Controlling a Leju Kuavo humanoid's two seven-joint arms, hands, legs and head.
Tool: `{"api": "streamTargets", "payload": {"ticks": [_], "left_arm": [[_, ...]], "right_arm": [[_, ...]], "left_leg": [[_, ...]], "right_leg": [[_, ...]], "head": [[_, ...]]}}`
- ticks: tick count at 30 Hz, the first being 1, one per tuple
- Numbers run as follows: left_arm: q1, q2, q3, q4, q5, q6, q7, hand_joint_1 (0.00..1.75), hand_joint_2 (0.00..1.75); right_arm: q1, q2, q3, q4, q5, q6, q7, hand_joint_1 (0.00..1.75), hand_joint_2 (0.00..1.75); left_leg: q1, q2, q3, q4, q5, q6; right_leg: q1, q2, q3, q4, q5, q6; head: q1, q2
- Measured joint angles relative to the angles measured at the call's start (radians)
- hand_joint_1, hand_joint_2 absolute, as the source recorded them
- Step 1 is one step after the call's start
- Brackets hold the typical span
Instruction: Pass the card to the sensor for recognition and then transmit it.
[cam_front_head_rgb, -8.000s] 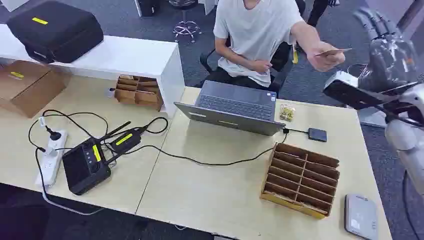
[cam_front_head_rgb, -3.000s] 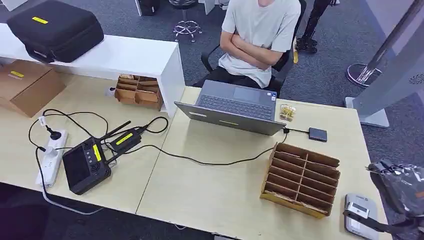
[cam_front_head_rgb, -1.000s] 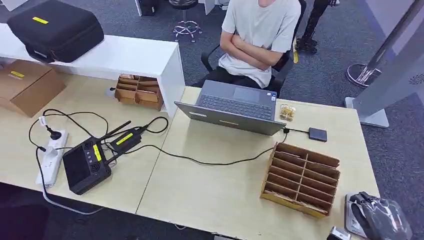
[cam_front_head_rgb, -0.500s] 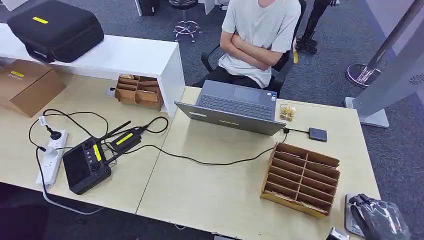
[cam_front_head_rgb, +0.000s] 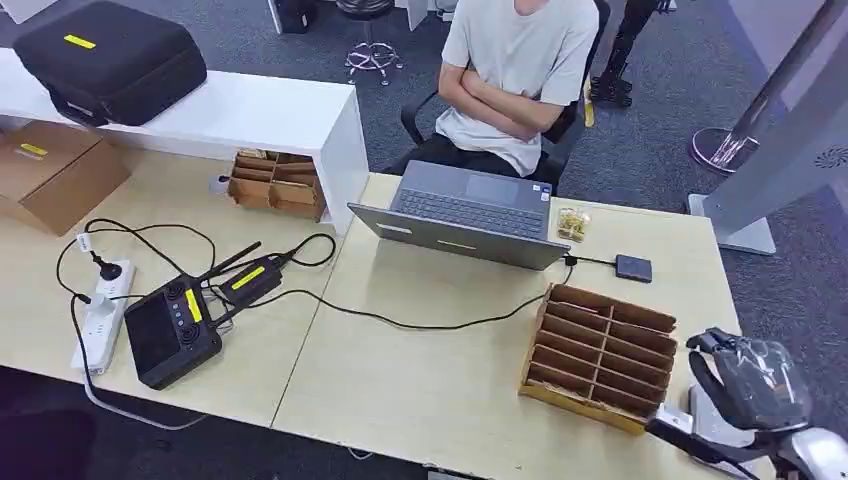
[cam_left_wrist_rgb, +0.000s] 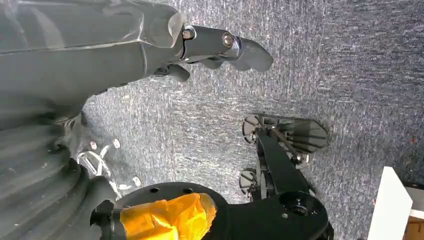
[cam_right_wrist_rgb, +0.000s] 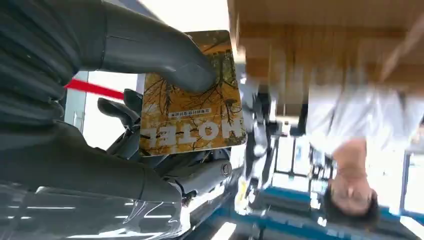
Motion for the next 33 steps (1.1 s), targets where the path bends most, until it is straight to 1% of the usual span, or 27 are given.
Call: {"api": "streamTargets", "payload": {"ticks": [3,7,12,15,18,20,23,26,33], "left_arm": [[-0.004,0.000,0.000,0.000,-0.002,0.016,-0.001,0.00,1.75],[-0.009,-0.006,0.000,0.000,-0.008,0.033,-0.002,0.00,1.75],[-0.011,-0.008,0.000,0.000,-0.013,0.032,-0.001,0.00,1.75],[-0.016,-0.008,0.000,0.000,-0.026,0.030,0.002,0.00,1.75],[-0.024,-0.009,0.000,0.000,-0.038,0.027,0.009,0.00,1.75],[-0.031,-0.011,0.000,0.000,-0.048,0.026,0.013,0.00,1.75],[-0.044,-0.014,-0.007,0.000,-0.064,0.024,0.024,0.00,1.75],[-0.055,-0.016,-0.008,0.000,-0.067,0.023,0.029,0.00,1.75],[-0.058,-0.017,-0.016,0.000,-0.084,0.016,0.031,0.00,1.75]], "right_arm": [[-0.118,-0.005,0.025,-0.038,-0.034,0.040,0.001,1.75,1.75],[-0.275,-0.012,0.067,-0.082,-0.078,0.091,0.026,1.75,1.75],[-0.393,-0.017,0.112,-0.119,-0.088,0.115,0.039,1.75,1.75],[-0.496,-0.006,0.146,-0.126,-0.087,0.142,0.058,1.75,1.75],[-0.604,0.032,0.202,-0.125,-0.062,0.188,0.088,1.75,1.75],[-0.665,0.070,0.243,-0.119,-0.042,0.209,0.110,1.75,1.75],[-0.752,0.146,0.322,-0.081,0.009,0.217,0.157,1.75,1.75],[-0.802,0.201,0.381,-0.047,0.026,0.211,0.176,1.75,1.75],[-0.857,0.259,0.439,0.004,0.041,0.199,0.194,1.75,1.75]], "left_leg": [[0.000,0.000,-0.002,0.000,0.002,0.001],[0.000,0.000,-0.002,0.000,0.004,0.001],[0.000,-0.001,-0.004,0.000,0.004,0.001],[0.000,0.000,-0.005,0.000,0.005,0.000],[0.000,-0.001,-0.005,0.000,0.006,0.000],[0.001,-0.001,-0.006,0.000,0.007,0.000],[0.001,0.000,-0.006,0.000,0.008,-0.002],[0.001,-0.002,-0.006,0.000,0.009,-0.002],[0.001,-0.002,-0.008,0.000,0.009,-0.002]], "right_leg": [[0.000,0.000,-0.002,0.000,0.001,0.000],[0.000,0.000,-0.003,0.000,0.003,0.001],[0.000,-0.001,-0.003,0.001,0.003,0.001],[0.000,0.000,-0.004,0.001,0.003,0.000],[0.000,0.000,-0.005,0.002,0.004,-0.001],[0.000,-0.001,-0.006,0.002,0.005,-0.001],[0.001,0.000,-0.008,0.002,0.005,-0.002],[0.001,-0.001,-0.007,0.003,0.005,-0.002],[0.000,-0.002,-0.008,0.002,0.006,-0.001]], "head": [[0.000,0.000],[0.000,0.000],[0.001,0.000],[0.000,0.000],[0.000,0.000],[0.000,0.000],[0.000,0.000],[0.000,0.000],[0.000,0.000]]}}
